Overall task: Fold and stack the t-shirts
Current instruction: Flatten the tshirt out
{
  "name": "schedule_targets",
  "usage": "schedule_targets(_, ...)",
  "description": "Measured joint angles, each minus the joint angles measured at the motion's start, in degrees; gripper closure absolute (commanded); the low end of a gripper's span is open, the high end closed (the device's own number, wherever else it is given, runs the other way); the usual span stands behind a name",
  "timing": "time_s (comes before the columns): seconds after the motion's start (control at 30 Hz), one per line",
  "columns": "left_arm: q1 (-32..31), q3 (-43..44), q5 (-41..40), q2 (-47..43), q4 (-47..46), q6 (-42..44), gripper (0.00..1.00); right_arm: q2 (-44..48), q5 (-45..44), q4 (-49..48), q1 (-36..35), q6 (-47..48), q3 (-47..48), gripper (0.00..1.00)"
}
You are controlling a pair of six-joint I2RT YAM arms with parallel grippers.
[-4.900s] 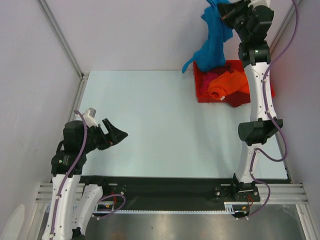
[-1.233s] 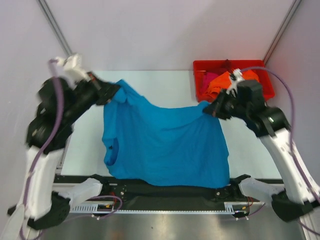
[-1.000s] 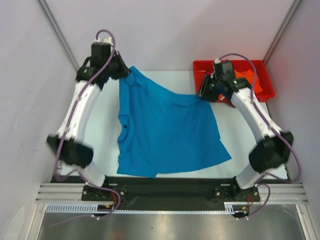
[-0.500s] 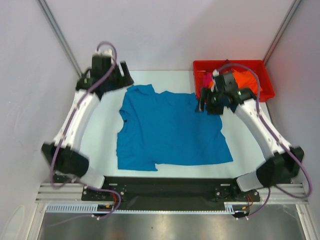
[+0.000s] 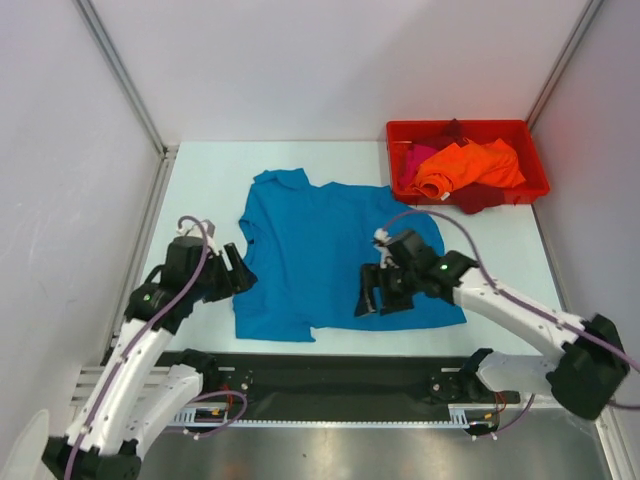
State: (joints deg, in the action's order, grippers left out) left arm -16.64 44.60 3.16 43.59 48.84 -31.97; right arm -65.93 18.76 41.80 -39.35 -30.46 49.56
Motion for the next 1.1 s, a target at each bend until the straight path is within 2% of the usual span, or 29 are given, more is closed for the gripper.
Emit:
schedule_targets(0.17, 0.00, 3.98, 0.52, -7.34, 1.77, -2.12, 0.23, -13.27, 0.61, -13.68, -11.96, -4.13, 0.87, 0.25)
schedule_targets(0.27, 0.00, 5.88, 0.81, -8.87, 2.40, -2.67, 0.23, -21.68, 0.59, -18.56, -14.75, -5.38, 2.43, 0.37)
schedule_targets(0.37, 0.00, 6.21, 1.14, -10.40, 4.72, -2.78, 0.21, -28.85, 0.59, -21.11, -16.70, -6.47, 5.86, 0.41)
schedule_targets(0.5, 0.00, 6.80, 1.05, -12.90, 8.92, -2.73, 0.20, -34.32, -0.09, -24.70, -19.17, -7.56, 10.08, 0.43)
schedule_targets(0.67, 0.00, 9.11, 0.90, -14.03, 12.22, -2.64, 0.19, -35.98, 0.00, -26.99, -20.92, -9.07, 10.36, 0.44)
schedule_targets(0.7, 0.00, 9.46, 0.85, -14.03, 12.44, -2.60, 0.19, -36.26, 0.02, -27.28, -21.00, -9.35, 10.36, 0.47)
schedule_targets(0.8, 0.00, 10.21, 0.50, -14.01, 13.27, -2.56, 0.18, -37.57, 0.59, -28.44, -21.18, -10.32, 10.45, 0.71)
schedule_targets(0.83, 0.00, 10.40, 0.46, -13.99, 13.46, -2.54, 0.18, -38.16, 0.87, -28.41, -21.18, -10.51, 10.80, 0.82)
schedule_targets(0.93, 0.00, 11.06, 0.22, -13.73, 13.97, -2.49, 0.18, -39.23, 1.99, -28.44, -20.70, -11.32, 12.41, 0.92)
schedule_targets(1.1, 0.00, 12.22, -0.09, -11.96, 14.53, -2.05, 0.18, -38.82, 7.45, -30.51, -14.05, -14.08, 15.96, 0.95)
